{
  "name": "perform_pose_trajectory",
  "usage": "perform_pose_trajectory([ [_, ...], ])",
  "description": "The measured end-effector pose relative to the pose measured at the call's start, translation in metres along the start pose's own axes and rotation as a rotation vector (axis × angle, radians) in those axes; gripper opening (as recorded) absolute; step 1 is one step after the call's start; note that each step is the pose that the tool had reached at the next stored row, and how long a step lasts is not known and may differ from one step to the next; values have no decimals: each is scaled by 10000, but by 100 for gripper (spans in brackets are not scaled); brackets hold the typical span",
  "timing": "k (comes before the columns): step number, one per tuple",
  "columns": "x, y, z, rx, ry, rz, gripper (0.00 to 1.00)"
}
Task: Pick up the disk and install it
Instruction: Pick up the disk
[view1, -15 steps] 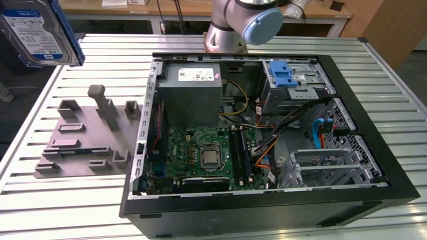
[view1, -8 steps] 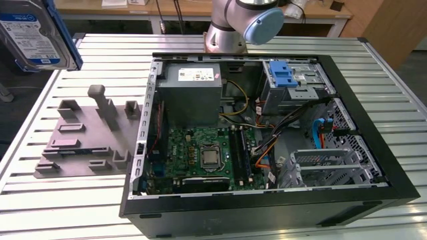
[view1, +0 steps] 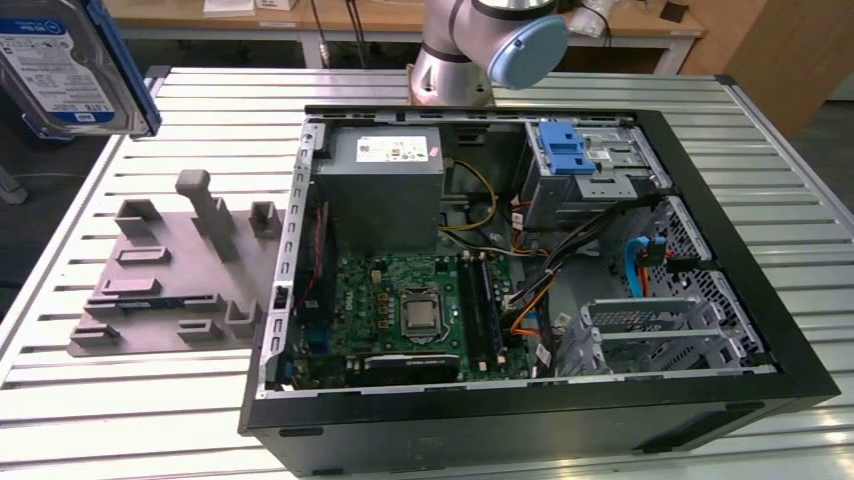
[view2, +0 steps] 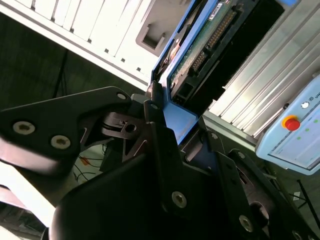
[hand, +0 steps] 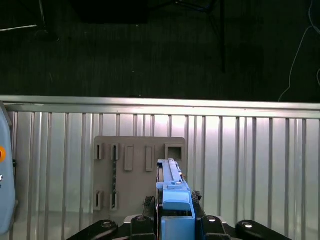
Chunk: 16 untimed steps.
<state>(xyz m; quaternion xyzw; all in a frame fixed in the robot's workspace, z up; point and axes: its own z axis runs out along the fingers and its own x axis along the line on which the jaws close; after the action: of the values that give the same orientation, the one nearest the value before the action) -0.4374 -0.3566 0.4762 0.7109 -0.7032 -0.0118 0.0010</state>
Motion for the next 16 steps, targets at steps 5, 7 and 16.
perform_pose_trajectory([
  [5,-1,2,-133,-1,0,3,36],
  [7,8,1,-160,0,0,1,36],
  [16,224,4,-171,-1,1,2,36],
])
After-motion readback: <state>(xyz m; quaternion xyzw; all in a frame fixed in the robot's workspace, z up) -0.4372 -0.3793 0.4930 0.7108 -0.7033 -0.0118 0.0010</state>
